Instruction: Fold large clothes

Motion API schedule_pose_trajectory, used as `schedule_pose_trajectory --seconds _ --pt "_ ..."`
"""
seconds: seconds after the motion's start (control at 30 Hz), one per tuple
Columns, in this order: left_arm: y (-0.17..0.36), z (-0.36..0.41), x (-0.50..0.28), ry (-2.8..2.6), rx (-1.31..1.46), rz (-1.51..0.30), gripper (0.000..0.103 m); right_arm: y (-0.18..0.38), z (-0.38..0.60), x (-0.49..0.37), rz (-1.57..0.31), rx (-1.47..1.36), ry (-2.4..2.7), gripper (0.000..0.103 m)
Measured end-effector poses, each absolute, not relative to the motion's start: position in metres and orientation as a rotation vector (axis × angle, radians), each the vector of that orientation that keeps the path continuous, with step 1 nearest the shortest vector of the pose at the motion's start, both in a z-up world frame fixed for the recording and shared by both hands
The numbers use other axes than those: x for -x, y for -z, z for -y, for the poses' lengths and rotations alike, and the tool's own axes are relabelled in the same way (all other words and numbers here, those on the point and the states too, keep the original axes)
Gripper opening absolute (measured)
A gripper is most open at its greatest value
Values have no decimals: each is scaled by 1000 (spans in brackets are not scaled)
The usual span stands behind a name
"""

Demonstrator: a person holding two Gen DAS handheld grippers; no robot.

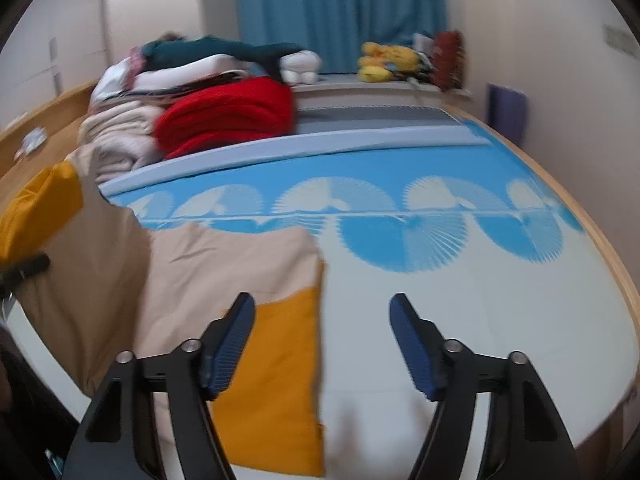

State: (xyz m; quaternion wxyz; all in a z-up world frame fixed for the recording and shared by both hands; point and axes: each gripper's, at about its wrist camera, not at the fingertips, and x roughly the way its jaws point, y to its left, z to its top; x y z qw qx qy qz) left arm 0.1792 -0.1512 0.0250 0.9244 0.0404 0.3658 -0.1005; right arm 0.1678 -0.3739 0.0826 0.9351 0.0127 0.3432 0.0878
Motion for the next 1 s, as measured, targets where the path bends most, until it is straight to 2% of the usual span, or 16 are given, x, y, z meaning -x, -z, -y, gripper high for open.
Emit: schedule_pose_trajectory --seconds 0.13,0.2,0.27,0.4,0.47,0.57,0.7,0.73,0.77,0.8,0.83,0.9,1.0 --pt "37 237 -195 368 -149 -885 7 -88 403 -168 -678 -40 -157 68" --pt "72 256 -202 451 -136 -1006 11 -84 409 -173 -704 -70 -164 68" --pt "93 261 -205 518 -129 -1110 22 -81 411 -175 -729 -112 -195 68" --pt "74 224 -185 629 -33 -1108 27 -64 404 -184 -809 -168 -312 68" --pt "57 195 -175 679 43 -1094 41 -50 394 -190 -882 -185 -386 68" --pt "37 147 -166 642 62 -1036 44 -33 373 -193 -964 -171 -443 68" --pt "41 88 -172 482 55 -1021 44 -8 352 -192 -1076 -139 -457 68" --pt "46 77 -174 452 75 -1025 44 4 348 -193 -1119 -103 -427 64" --pt "53 68 -174 417 109 -1030 45 11 343 -194 -1154 -68 -398 53" --pt "61 59 -174 385 148 -1037 47 17 340 -193 -1169 -36 -371 15" --pt "70 49 -175 353 191 -1055 49 17 339 -191 -1166 -25 -364 7" --pt "86 40 -185 318 283 -1119 50 3 340 -182 -1108 -47 -388 5" --pt "88 35 -193 341 376 -1119 50 -39 357 -157 -948 -153 -497 5"
